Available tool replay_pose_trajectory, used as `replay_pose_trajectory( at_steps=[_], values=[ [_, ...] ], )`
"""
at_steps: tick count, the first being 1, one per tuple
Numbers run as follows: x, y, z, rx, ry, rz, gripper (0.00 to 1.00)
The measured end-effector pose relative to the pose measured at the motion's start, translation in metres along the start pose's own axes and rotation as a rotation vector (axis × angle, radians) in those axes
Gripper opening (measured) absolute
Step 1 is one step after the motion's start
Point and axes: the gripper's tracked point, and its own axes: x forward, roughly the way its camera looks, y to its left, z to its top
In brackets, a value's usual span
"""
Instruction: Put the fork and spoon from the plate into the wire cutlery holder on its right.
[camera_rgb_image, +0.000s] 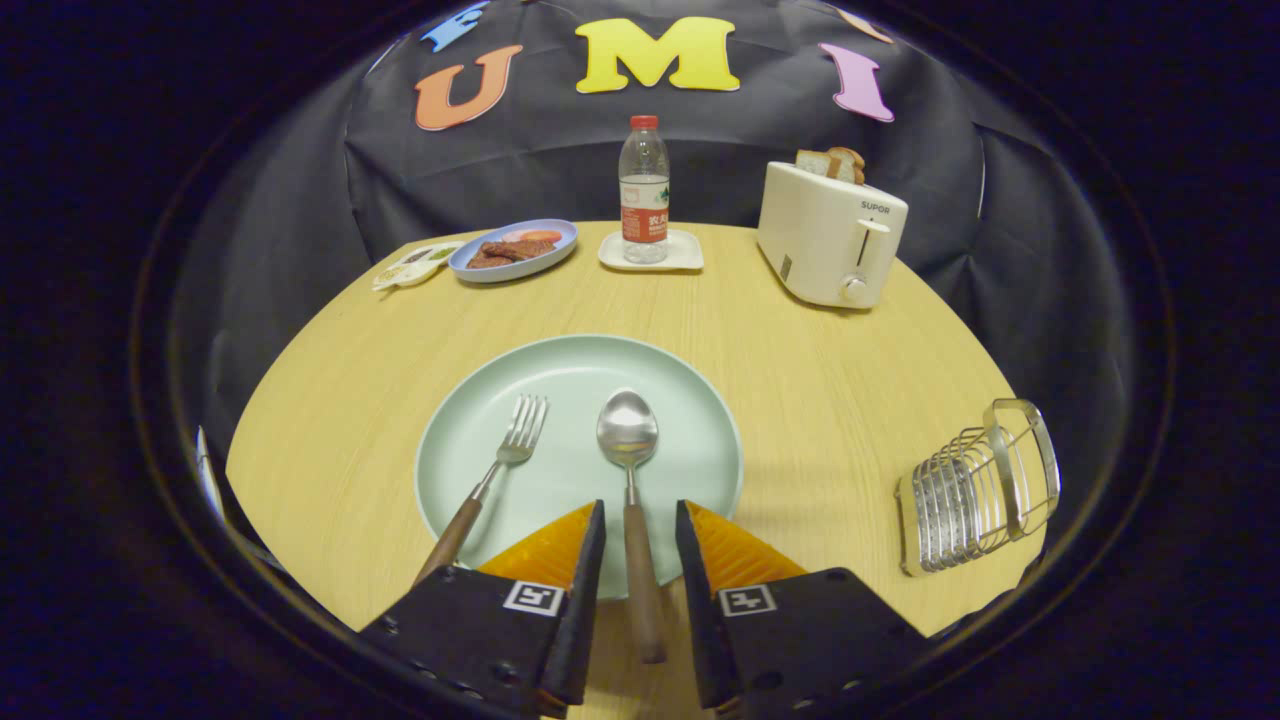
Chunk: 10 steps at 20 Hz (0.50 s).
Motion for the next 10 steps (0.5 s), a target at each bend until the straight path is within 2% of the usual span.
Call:
replay_pose_trajectory(
  at_steps=[1,4,5,10],
  values=[
    [0.001,0.004,0.000,0.004,0.009,0.019,0.33],
    [0.004,0.005,-0.003,-0.005,0.040,0.012,0.25],
    [0.002,0.005,-0.004,-0.009,0.045,0.011,0.14],
    [-0.010,0.008,-0.009,0.023,0.105,0.040,0.04]
  ],
)
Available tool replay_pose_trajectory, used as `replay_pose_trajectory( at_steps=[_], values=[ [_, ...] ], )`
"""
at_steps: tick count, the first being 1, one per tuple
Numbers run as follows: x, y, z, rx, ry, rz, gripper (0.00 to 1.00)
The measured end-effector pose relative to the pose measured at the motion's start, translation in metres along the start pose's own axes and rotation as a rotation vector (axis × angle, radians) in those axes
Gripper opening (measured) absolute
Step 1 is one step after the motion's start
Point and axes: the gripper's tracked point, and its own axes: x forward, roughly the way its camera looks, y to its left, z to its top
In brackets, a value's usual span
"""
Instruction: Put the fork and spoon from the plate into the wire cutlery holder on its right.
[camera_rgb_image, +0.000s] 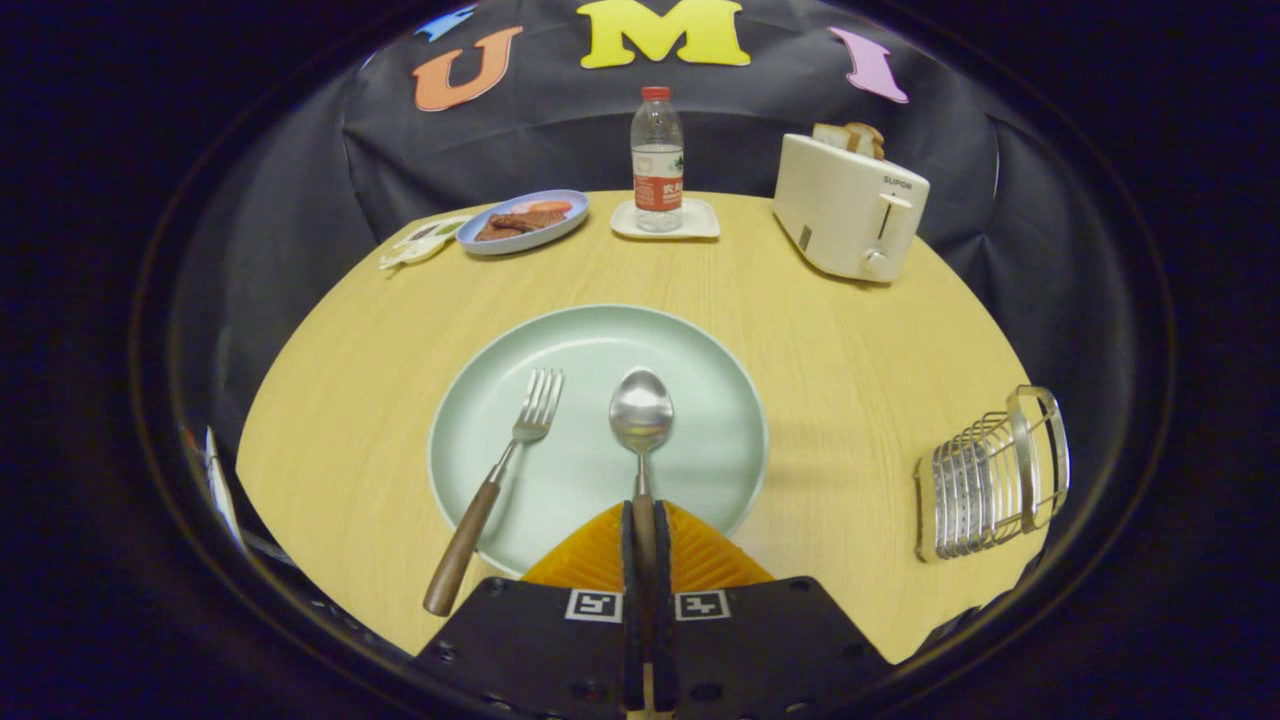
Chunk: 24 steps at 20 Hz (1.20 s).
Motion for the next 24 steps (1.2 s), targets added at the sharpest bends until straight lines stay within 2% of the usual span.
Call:
replay_pose_trajectory(
  at_steps=[1,5,9,13,18,24],
  values=[
    [-0.005,0.004,-0.001,0.025,0.011,0.025,0.05],
    [-0.032,-0.005,0.001,0.029,0.020,0.040,0.04],
    [-0.063,-0.032,0.004,0.024,0.009,0.036,0.04],
    [-0.089,-0.073,0.005,0.035,-0.025,0.014,0.04],
    [-0.119,-0.132,0.008,0.045,-0.073,-0.056,0.04],
    [-0.145,-0.177,0.010,0.097,-0.121,-0.063,0.04]
  ],
)
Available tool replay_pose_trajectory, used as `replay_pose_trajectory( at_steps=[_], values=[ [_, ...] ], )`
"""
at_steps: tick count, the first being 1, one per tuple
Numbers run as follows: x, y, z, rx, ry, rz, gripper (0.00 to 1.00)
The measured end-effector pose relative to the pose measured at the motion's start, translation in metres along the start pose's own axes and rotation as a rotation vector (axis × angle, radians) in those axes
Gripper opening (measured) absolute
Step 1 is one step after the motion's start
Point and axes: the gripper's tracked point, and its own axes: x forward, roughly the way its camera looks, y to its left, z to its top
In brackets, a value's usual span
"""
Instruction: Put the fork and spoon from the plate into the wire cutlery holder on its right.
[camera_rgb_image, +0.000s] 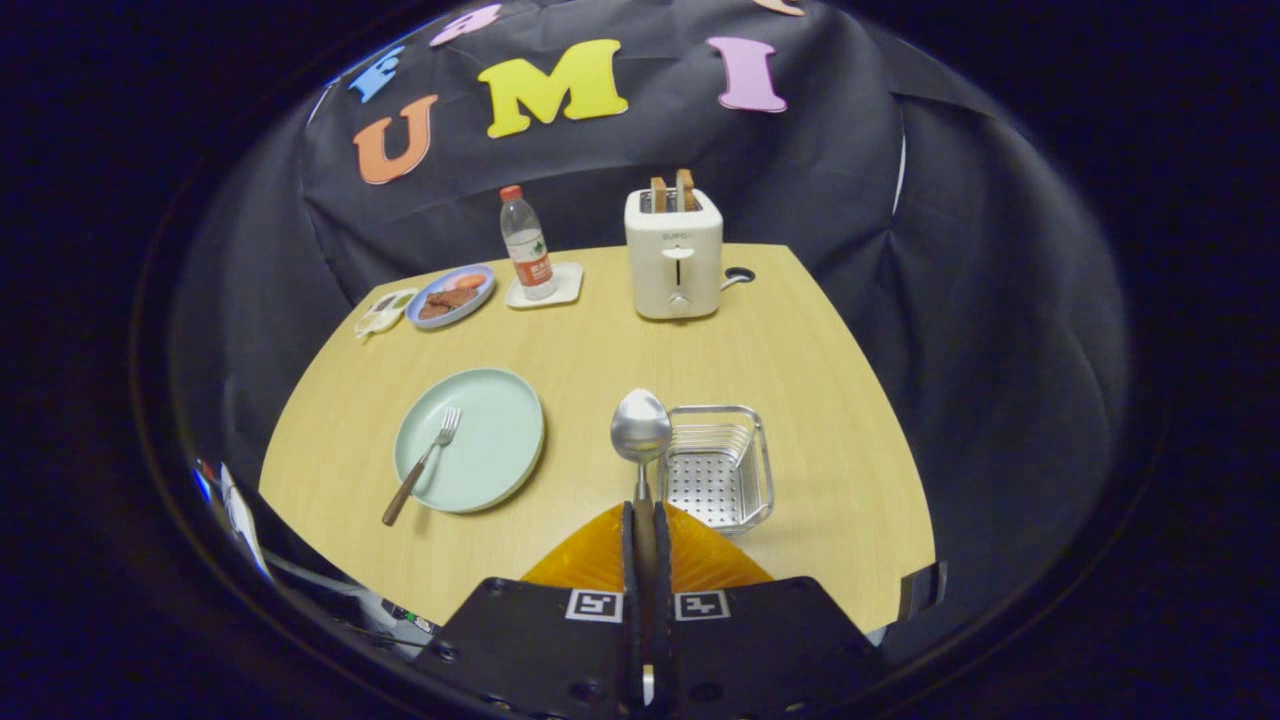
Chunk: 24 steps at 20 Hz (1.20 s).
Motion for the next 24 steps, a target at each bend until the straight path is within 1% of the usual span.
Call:
replay_pose_trajectory(
  at_steps=[6,10,13,17,22,24],
  values=[
    [-0.007,-0.032,-0.003,0.019,-0.007,-0.013,0.04],
    [-0.009,-0.045,-0.003,0.026,-0.006,-0.027,0.05],
    [-0.010,-0.047,0.001,0.019,-0.010,-0.025,0.05],
    [-0.009,-0.050,0.008,0.037,-0.017,-0.053,0.06],
    [-0.016,-0.039,0.031,0.008,-0.080,-0.049,0.05],
    [-0.017,-0.030,0.038,-0.005,-0.108,-0.049,0.19]
  ],
)
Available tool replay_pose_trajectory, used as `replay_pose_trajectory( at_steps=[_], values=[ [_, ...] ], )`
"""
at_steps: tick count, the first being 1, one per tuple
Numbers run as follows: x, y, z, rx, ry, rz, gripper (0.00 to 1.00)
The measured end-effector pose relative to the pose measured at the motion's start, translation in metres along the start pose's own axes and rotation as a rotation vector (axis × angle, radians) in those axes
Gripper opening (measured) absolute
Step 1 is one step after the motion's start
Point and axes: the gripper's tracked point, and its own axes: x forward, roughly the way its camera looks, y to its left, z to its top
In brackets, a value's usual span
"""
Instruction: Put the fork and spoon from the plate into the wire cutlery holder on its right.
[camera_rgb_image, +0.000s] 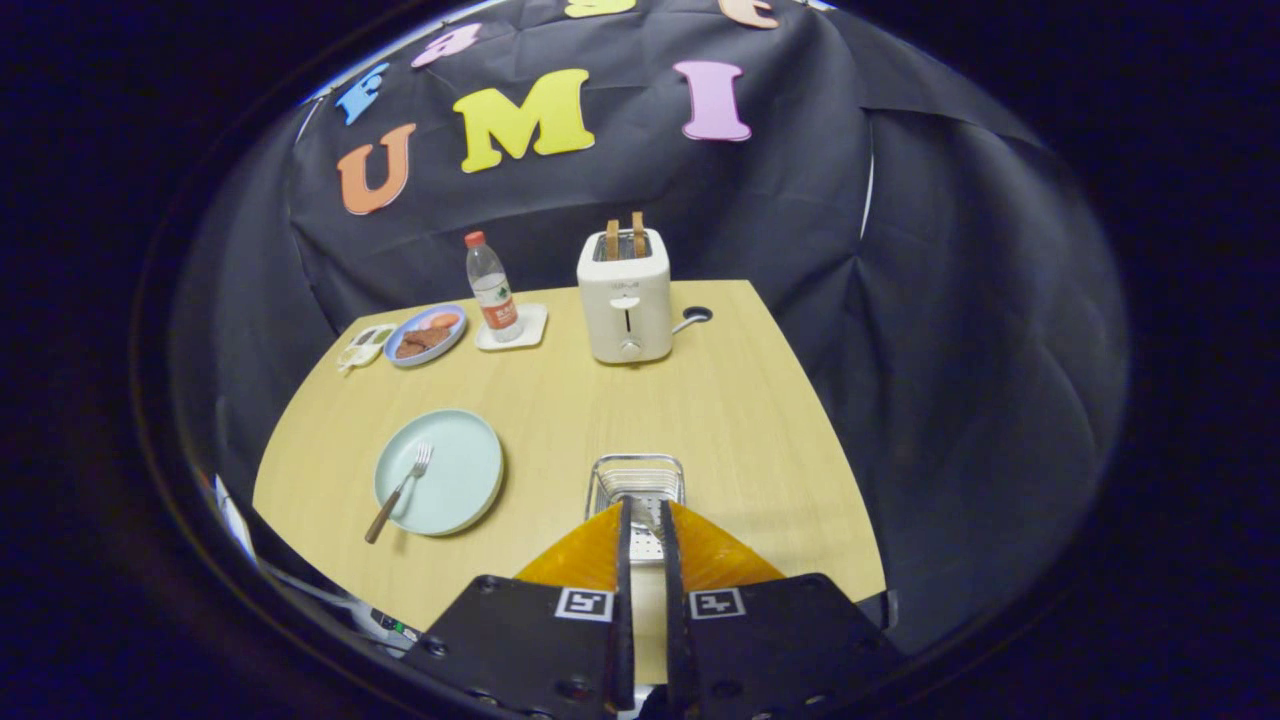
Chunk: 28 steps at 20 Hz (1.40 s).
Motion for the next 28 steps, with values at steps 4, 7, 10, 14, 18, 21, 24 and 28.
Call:
replay_pose_trajectory(
  at_steps=[4,7,10,14,18,21,24,28],
  values=[
    [-0.001,0.031,0.003,-0.048,-0.043,0.008,0.62],
    [0.004,0.060,-0.002,-0.048,-0.044,0.013,0.86],
    [0.012,0.090,-0.006,-0.067,-0.043,-0.004,0.99],
    [0.026,0.143,-0.020,-0.078,0.001,0.042,0.98],
    [0.043,0.193,-0.041,-0.075,0.044,0.070,0.98],
    [0.059,0.229,-0.060,-0.066,0.091,0.093,0.98],
    [0.078,0.255,-0.073,-0.049,0.114,0.091,0.97],
    [0.103,0.287,-0.085,-0.017,0.138,0.086,0.83]
  ],
)
